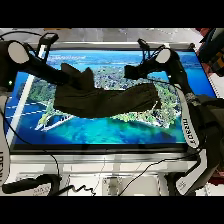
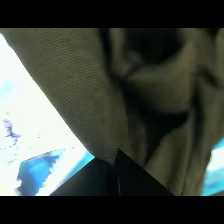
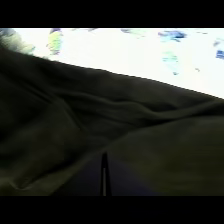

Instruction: Fold the clothes and pants, and hang the long-sleeved shirts on hangers.

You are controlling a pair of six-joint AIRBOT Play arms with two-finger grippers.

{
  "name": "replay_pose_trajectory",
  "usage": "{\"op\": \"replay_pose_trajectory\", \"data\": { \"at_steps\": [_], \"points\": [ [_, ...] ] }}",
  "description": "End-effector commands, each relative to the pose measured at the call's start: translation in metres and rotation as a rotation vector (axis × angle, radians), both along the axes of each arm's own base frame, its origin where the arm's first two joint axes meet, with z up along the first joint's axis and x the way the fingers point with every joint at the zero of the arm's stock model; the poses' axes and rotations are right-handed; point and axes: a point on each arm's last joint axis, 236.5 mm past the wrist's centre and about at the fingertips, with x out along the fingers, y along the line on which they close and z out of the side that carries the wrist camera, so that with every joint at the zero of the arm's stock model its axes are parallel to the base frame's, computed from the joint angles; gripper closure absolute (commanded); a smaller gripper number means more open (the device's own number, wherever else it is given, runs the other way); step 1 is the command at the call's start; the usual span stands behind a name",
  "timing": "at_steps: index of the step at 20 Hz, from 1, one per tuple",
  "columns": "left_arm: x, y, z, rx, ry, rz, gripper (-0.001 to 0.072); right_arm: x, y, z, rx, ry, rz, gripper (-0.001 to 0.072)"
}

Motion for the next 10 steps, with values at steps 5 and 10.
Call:
{"op": "replay_pose_trajectory", "data": {
  "at_steps": [5,10],
  "points": [
    [0.000,0.019,0.011,0.084,-0.040,0.071,0.0689,-0.031,0.103,-0.005,0.037,-0.068,0.132,0.0687],
    [0.005,0.013,0.002,0.070,-0.022,0.063,0.0688,-0.067,0.190,-0.083,0.080,0.057,0.124,0.0687]
  ]
}}
